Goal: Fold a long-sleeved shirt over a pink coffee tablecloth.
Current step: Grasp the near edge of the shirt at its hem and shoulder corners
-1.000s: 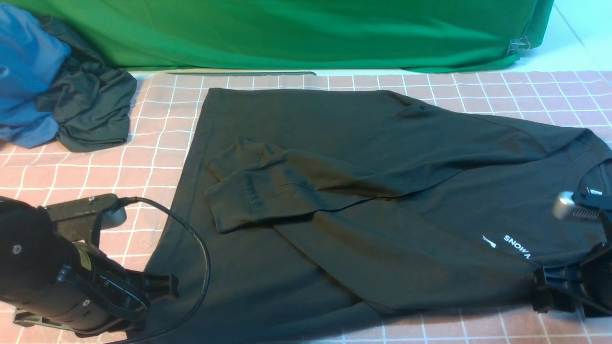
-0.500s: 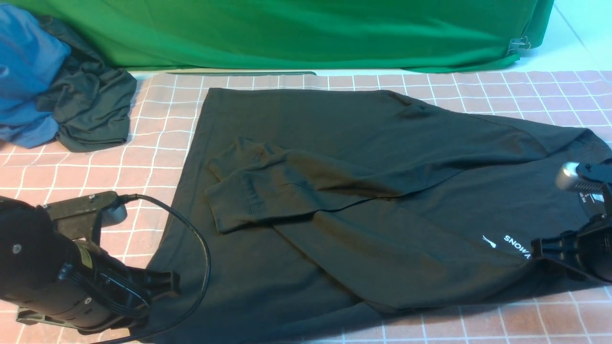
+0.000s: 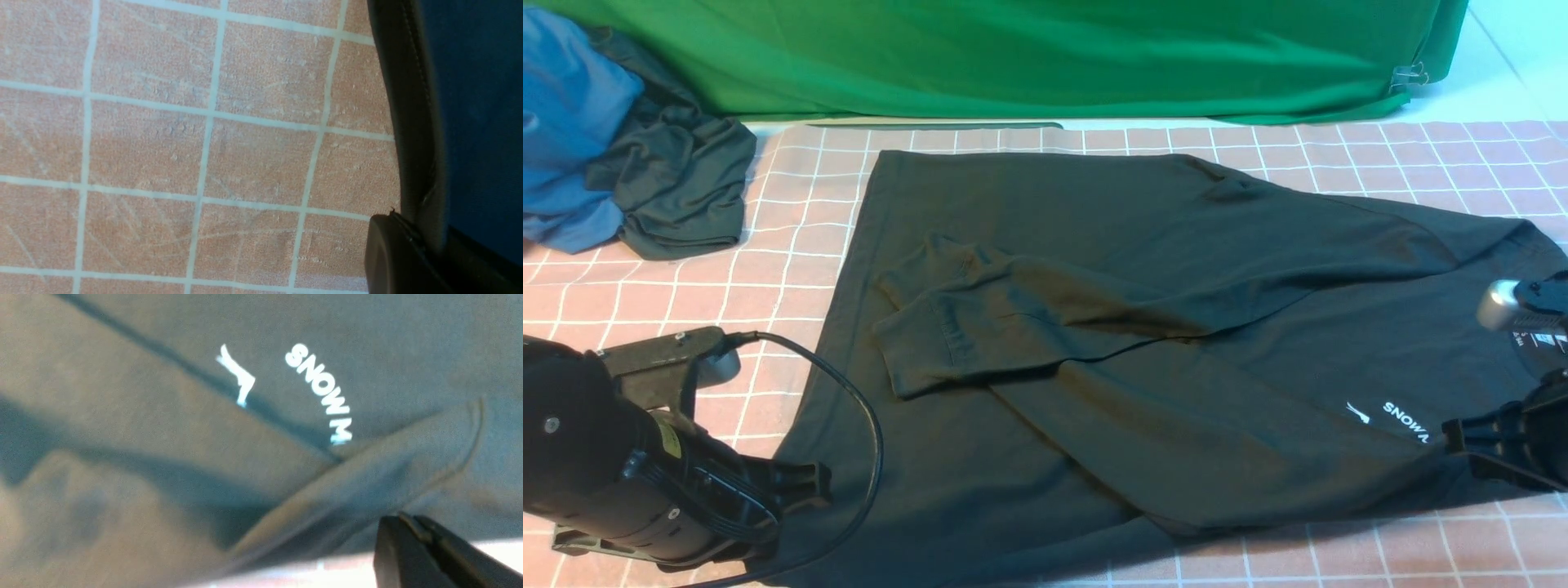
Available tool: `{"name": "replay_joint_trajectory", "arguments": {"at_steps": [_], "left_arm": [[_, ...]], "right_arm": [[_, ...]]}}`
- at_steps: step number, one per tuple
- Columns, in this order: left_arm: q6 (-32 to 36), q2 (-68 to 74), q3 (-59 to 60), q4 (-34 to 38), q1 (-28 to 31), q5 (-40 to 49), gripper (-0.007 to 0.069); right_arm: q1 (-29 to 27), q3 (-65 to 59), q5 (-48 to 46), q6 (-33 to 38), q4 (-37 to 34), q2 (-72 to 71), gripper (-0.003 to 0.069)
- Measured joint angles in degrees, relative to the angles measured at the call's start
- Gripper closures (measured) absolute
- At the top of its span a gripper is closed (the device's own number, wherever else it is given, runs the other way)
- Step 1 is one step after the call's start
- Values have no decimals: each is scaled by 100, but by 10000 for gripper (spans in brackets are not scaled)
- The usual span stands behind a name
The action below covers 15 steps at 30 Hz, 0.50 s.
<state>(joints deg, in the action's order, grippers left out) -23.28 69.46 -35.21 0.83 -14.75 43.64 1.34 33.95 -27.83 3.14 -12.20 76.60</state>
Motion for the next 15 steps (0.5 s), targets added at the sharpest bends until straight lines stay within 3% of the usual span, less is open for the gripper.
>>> {"name": "replay_joint_trajectory", "arguments": {"at_steps": [5,10,12,15], "left_arm": [[0,0,0,0,0,6,591],[0,0,0,7,0,5,591],[0,0,0,36,0,-25,591],[0,0,0,70,0,-65,591]], "right_arm": [[0,0,-513,-19,-18,-478,620],[69,0,-1012,313,-1138,-432,597],[211,0,-1071,525,-1588,-258,535],[521,0,-871,649,-2149,76,333]]}}
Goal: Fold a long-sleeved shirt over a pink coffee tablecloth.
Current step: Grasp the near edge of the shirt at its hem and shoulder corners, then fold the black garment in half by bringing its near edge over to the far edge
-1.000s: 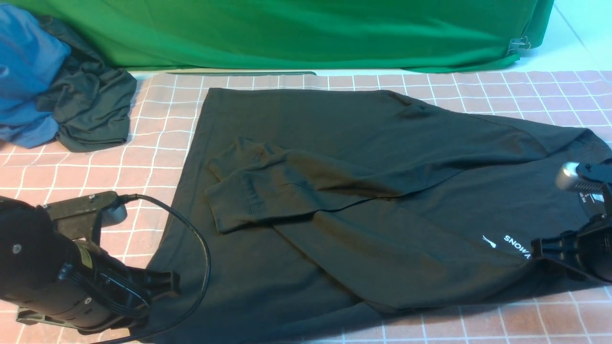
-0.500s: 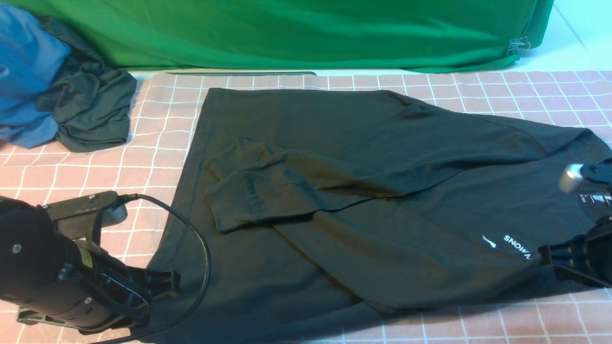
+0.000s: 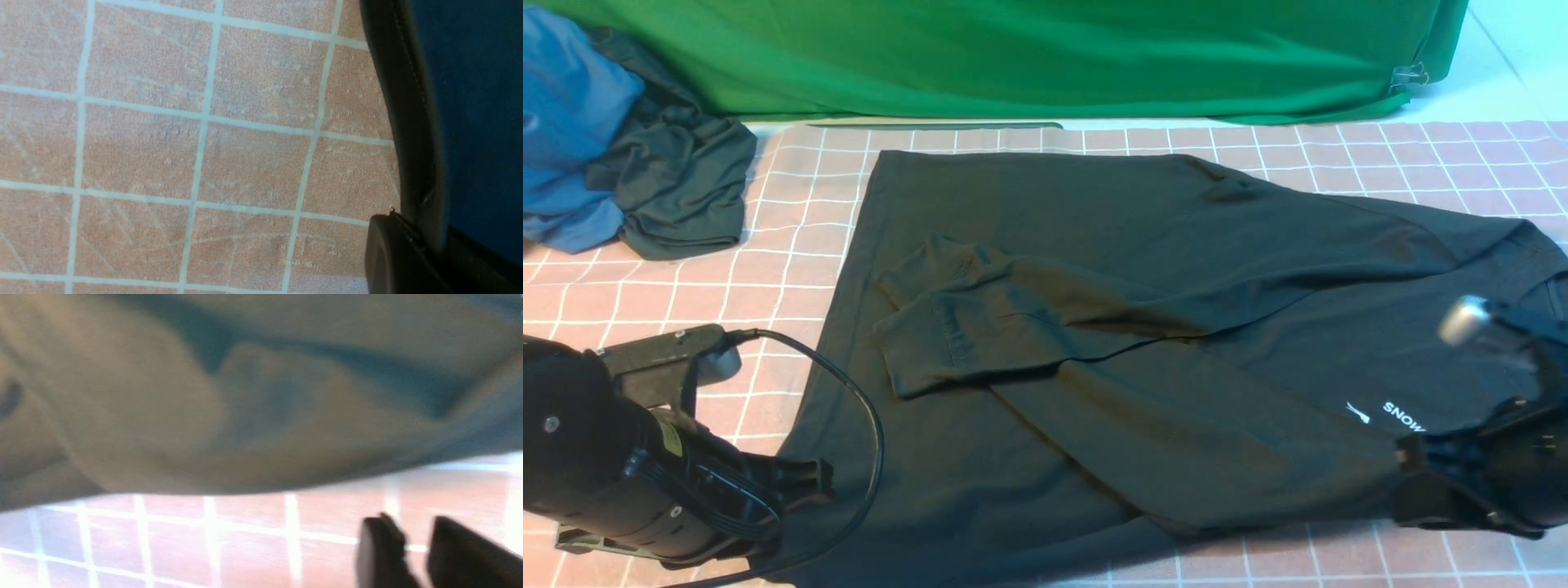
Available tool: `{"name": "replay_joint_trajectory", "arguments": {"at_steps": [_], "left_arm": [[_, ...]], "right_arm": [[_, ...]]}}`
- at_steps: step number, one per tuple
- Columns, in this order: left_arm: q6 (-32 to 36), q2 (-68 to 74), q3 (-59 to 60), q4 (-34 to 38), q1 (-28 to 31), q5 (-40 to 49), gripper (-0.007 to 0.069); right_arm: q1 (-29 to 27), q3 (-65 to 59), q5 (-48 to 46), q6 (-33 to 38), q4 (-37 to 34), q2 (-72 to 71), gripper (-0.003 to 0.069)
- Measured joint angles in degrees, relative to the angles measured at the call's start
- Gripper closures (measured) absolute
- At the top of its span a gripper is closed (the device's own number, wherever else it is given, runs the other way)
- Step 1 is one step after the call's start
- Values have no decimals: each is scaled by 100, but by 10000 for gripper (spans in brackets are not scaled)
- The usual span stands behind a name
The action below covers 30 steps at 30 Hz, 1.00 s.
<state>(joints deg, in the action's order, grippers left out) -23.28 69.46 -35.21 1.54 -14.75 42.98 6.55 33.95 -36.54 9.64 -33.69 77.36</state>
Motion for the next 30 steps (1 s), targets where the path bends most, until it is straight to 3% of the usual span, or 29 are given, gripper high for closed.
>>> {"name": "replay_joint_trajectory", "arguments": {"at_steps": [4,5,9,12,15,21,30], "left_arm": [[0,0,0,0,0,-45,591],[0,0,0,5,0,-58,591],[0,0,0,13,0,-107,591],[0,0,0,13,0,-114,591],[0,0,0,13,0,-121,591],[0,0,0,13,0,-132,591],[0,0,0,-204,0,144,591]], "right_arm": [[367,0,417,44,-294,413,76],[427,0,496,2,-312,494,40],[524,0,867,-50,-347,789,8],[524,0,1118,-56,-351,874,61],[524,0,1249,-56,-351,881,167],[524,0,1348,-46,-362,881,573],[524,0,330,-184,455,355,604]]}}
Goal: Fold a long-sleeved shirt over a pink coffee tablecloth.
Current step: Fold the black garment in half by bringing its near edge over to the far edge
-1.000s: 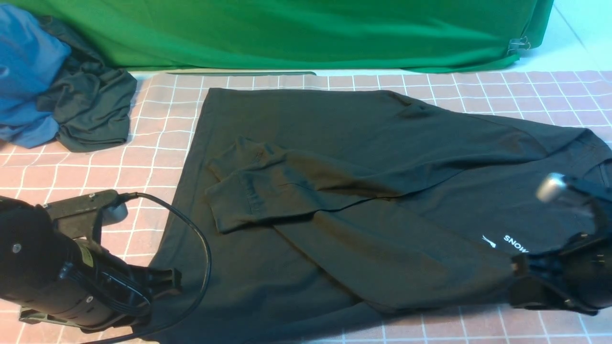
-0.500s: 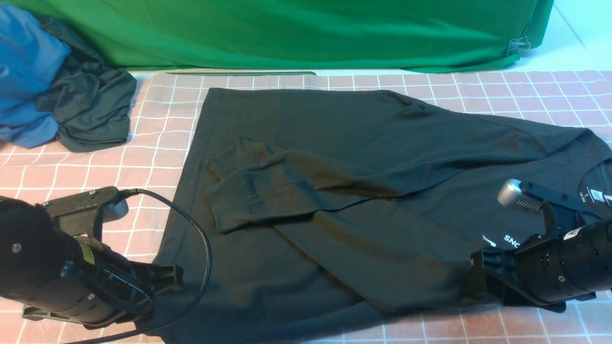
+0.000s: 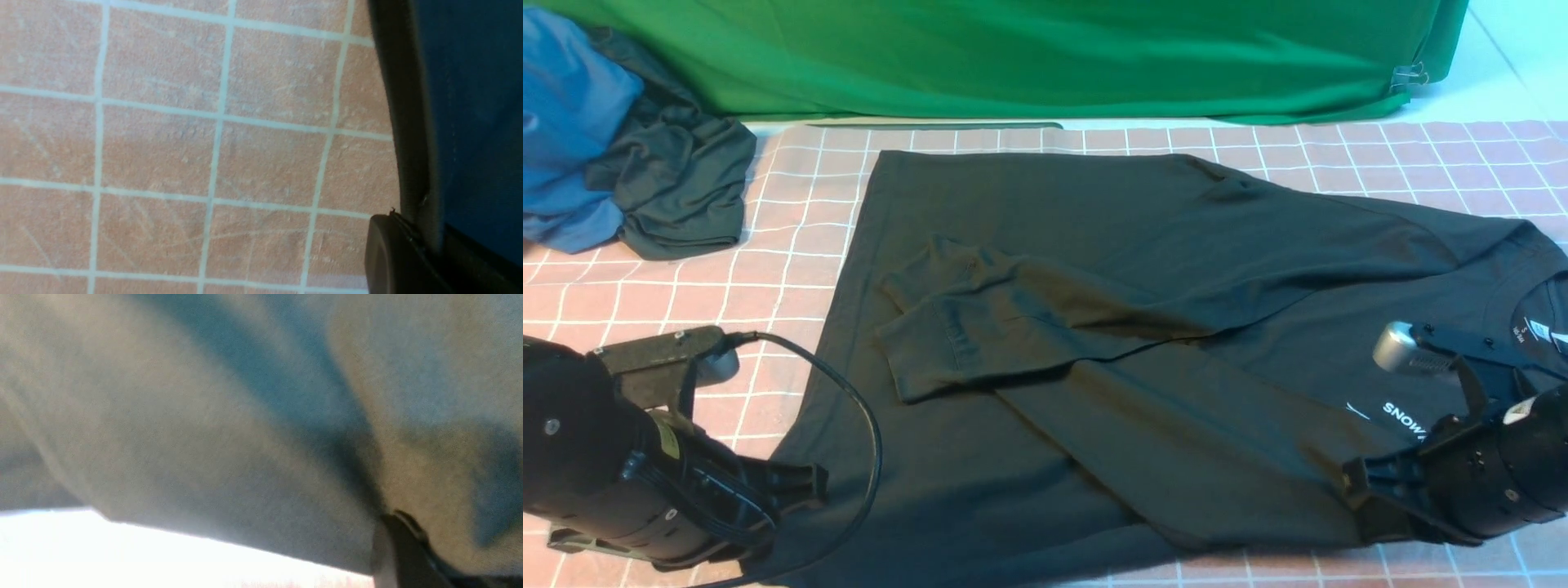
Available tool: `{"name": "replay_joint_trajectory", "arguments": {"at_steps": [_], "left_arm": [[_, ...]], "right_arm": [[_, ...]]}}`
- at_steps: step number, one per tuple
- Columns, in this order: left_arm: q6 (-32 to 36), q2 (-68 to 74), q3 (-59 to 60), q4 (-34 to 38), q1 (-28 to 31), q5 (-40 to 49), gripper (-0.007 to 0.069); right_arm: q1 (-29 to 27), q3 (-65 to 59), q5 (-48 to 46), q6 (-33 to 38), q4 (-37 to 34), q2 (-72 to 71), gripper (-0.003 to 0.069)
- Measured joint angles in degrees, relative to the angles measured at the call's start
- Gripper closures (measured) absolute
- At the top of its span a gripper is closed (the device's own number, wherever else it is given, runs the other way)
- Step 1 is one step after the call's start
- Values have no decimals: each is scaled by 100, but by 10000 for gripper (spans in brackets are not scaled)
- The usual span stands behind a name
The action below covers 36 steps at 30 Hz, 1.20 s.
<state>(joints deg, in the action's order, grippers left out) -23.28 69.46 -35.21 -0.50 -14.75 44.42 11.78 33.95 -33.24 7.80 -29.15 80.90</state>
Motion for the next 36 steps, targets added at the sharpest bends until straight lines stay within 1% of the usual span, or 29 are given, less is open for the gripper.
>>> {"name": "replay_joint_trajectory", "arguments": {"at_steps": [5,9,13,16,17,18,21,23,24,25,26,27,28,31,33,36], "left_arm": [[0,0,0,-13,0,127,591],[6,0,0,-36,0,276,591],[6,0,0,-71,0,335,591],[6,0,0,-65,0,341,591],[6,0,0,-65,0,353,591],[6,0,0,-65,0,355,591],[6,0,0,-61,0,371,591],[6,0,0,-61,0,376,591],[6,0,0,-61,0,376,591],[6,0,0,-61,0,376,591],[6,0,0,-61,0,376,591],[6,0,0,-61,0,382,591],[6,0,0,-61,0,396,591],[6,0,0,-59,0,440,591],[6,0,0,-54,0,456,591],[6,0,0,-29,0,456,591]], "right_arm": [[0,0,-571,-158,505,-516,604],[0,0,-704,-414,966,-642,604],[0,0,-655,-536,1047,-617,596],[0,0,-614,-594,1060,-611,564],[0,0,-619,-593,1072,-611,530],[0,0,-619,-593,1077,-611,523],[0,59,-865,-593,1340,-605,323],[0,231,-1174,-637,1685,-605,227],[0,397,-1484,-719,1996,-604,165],[0,539,-1803,-856,2309,-604,118],[0,567,-1803,-886,2380,-604,112],[0,749,-2196,-1126,2915,-616,85],[0,847,-2392,-1328,3314,-628,77],[-42,971,-2710,-1835,4168,-663,72],[-159,979,-2681,-1948,4276,-663,72],[-607,979,-2300,-1905,4004,-663,72]]}}
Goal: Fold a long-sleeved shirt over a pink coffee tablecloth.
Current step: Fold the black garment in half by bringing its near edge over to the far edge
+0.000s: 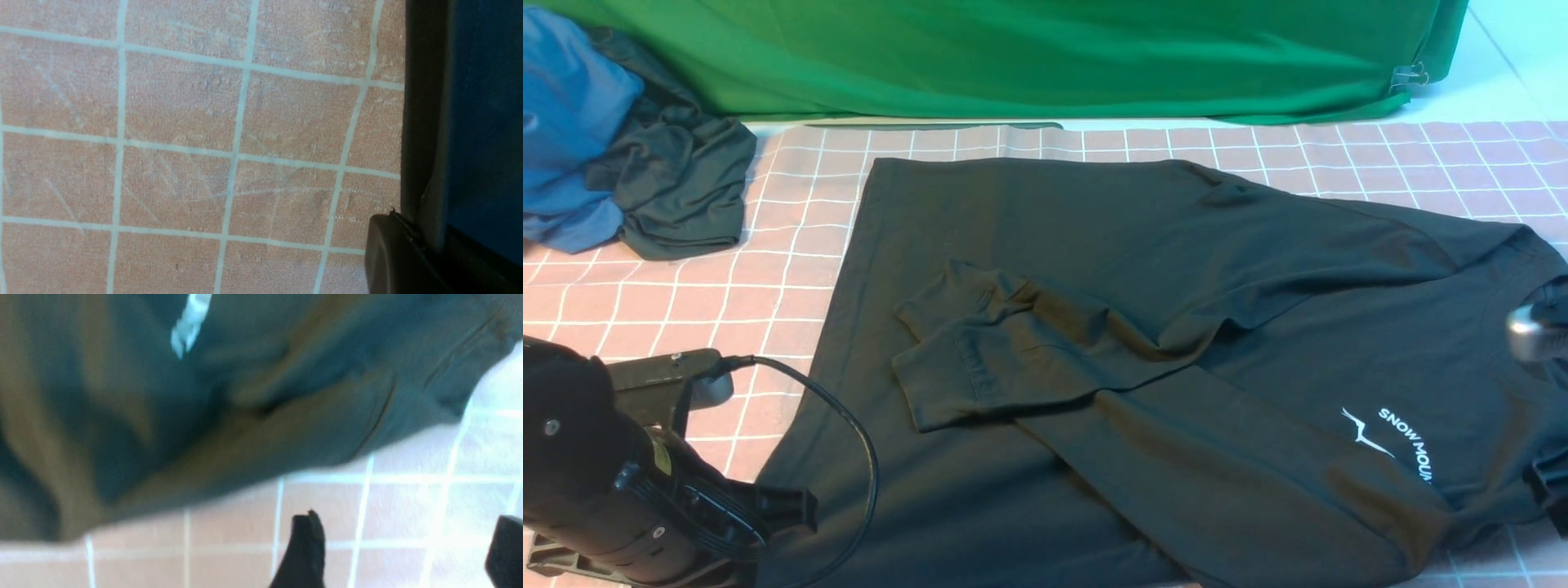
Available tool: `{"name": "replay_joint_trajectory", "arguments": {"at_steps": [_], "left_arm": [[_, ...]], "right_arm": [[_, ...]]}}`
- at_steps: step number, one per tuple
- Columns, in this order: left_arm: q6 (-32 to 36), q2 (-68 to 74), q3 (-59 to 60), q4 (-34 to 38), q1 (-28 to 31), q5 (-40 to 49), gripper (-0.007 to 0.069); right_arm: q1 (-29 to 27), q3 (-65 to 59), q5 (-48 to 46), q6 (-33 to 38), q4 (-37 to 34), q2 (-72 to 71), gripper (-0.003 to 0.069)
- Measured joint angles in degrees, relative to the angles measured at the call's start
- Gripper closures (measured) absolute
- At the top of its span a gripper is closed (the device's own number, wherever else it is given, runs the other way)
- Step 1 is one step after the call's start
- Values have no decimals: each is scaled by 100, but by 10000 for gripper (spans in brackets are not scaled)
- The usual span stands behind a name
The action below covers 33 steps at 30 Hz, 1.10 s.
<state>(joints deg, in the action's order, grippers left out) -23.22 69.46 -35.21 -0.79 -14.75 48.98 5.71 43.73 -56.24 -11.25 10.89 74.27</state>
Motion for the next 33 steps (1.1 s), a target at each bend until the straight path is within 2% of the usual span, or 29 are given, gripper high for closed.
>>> {"name": "replay_joint_trajectory", "arguments": {"at_steps": [3,4,5,6,7,8,9,21,23,24,26,28,30,33], "left_arm": [[0,0,0,33,0,0,591],[0,0,0,39,0,-18,591],[0,0,0,44,0,-28,591],[0,0,0,79,0,-78,591],[0,0,0,79,0,-79,591],[0,0,0,79,0,-122,591],[0,0,0,79,0,-128,591],[0,0,0,79,0,-133,591],[0,0,0,79,0,-149,591],[0,0,0,79,0,-182,591],[0,0,0,139,0,-253,591],[-5,0,-64,166,0,-228,591],[-70,5,-240,155,0,-128,591],[-208,5,-620,79,0,44,591]], "right_arm": [[-555,13,292,192,-428,50,72],[-919,33,418,358,-733,118,72],[-971,38,434,385,-850,129,72],[-1387,47,553,701,-1355,219,72],[-1427,47,553,737,-1418,219,72],[-1685,47,583,980,-1884,322,72],[-1791,47,603,1049,-2028,387,72],[-1921,-80,671,1294,-2770,1305,80],[-1921,-85,671,1364,-2810,1330,143],[-1921,-85,688,1423,-2824,1332,213],[-1921,-85,712,1473,-2824,1332,442],[-1921,-64,704,1507,-2783,1337,555],[-1921,15,648,1546,-2707,1337,581],[-1921,278,477,1582,-2568,1339,582]]}}
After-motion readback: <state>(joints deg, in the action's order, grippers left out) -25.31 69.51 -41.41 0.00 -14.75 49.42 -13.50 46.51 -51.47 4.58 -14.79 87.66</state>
